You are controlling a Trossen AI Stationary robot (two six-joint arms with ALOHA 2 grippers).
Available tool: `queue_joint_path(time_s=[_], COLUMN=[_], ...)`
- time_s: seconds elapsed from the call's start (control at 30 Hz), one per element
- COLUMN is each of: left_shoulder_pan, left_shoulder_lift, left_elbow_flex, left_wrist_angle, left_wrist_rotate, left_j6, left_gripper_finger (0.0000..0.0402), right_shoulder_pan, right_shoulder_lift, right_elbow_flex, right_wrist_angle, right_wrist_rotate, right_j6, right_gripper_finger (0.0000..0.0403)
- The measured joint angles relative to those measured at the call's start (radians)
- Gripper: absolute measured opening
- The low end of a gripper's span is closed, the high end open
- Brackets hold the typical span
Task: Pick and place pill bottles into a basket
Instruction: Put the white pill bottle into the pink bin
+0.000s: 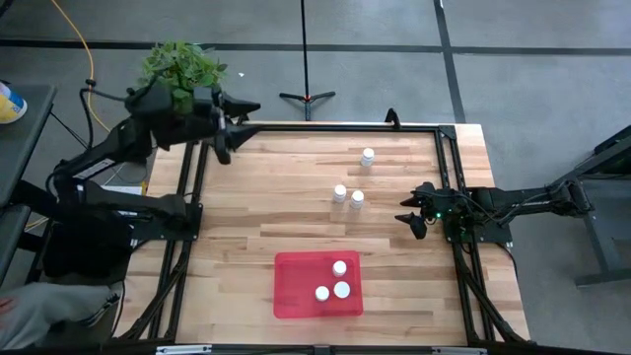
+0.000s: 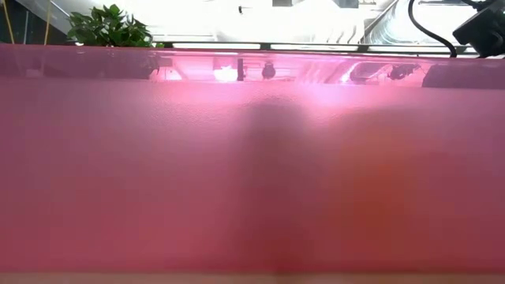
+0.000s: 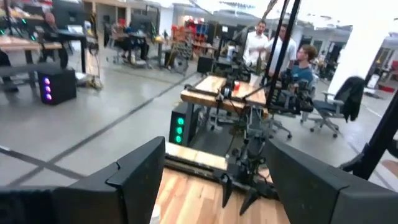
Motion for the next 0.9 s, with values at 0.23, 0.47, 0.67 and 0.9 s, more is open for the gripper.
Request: queue_joint_path(time_s=[0.23, 0.47, 0.67, 0.9], left_shoulder_pan=[0.140, 0.219, 0.221, 0.220], left_shoulder_lift=[0.068, 0.145, 0.235, 0.350], left_elbow_flex=[0.000, 0.000, 0.000, 0.000], left_wrist_angle=[0.001, -0.089, -0.161, -0.161], left_wrist_rotate=[0.148, 0.185, 0.187, 0.254], left_j6=[-0.019, 0.019, 0.067, 0.101], left_gripper_finger=[0.0310, 0.0310, 0.0310, 0.0310], right_shoulder_pan=[0.000, 0.000, 0.000, 0.000], right_shoulder_lift=[0.000, 0.000, 0.000, 0.000], right_elbow_flex=[0.000, 0.000, 0.000, 0.000], right_wrist_angle=[0.000, 0.000, 0.000, -0.002], right_wrist_rotate=[0.003, 0.003, 0.003, 0.003], right_j6=[0.007, 0.015, 0.015, 0.015], right_gripper_finger=[0.0263, 0.0263, 0.0263, 0.0263])
